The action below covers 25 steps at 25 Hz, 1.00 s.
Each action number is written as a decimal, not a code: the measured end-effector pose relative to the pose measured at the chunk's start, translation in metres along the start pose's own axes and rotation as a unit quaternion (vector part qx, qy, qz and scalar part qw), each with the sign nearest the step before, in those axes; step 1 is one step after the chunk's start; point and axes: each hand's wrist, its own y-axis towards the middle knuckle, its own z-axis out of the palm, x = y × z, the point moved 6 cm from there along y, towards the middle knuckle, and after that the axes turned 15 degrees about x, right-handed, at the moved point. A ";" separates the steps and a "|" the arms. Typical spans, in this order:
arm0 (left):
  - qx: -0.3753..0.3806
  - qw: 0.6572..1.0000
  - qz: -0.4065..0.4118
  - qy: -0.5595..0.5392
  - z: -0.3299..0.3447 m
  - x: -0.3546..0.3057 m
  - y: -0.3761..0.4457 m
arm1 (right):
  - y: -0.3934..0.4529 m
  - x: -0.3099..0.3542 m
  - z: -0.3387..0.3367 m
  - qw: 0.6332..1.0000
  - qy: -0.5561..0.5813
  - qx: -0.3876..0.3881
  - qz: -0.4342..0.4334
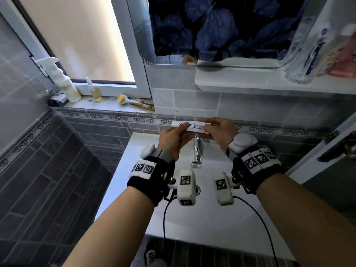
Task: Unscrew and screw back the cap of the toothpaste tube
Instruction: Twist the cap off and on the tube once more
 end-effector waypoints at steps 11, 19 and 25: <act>0.079 0.996 0.025 0.012 0.108 0.022 0.056 | -0.004 0.039 -0.119 0.998 0.046 0.031 -0.022; 0.038 0.998 0.053 -0.004 0.114 0.036 0.093 | 0.026 0.018 -0.153 0.994 0.100 0.043 -0.019; 0.085 0.940 0.034 0.328 0.114 0.037 0.109 | 0.048 0.032 -0.182 0.997 0.004 -0.051 -0.060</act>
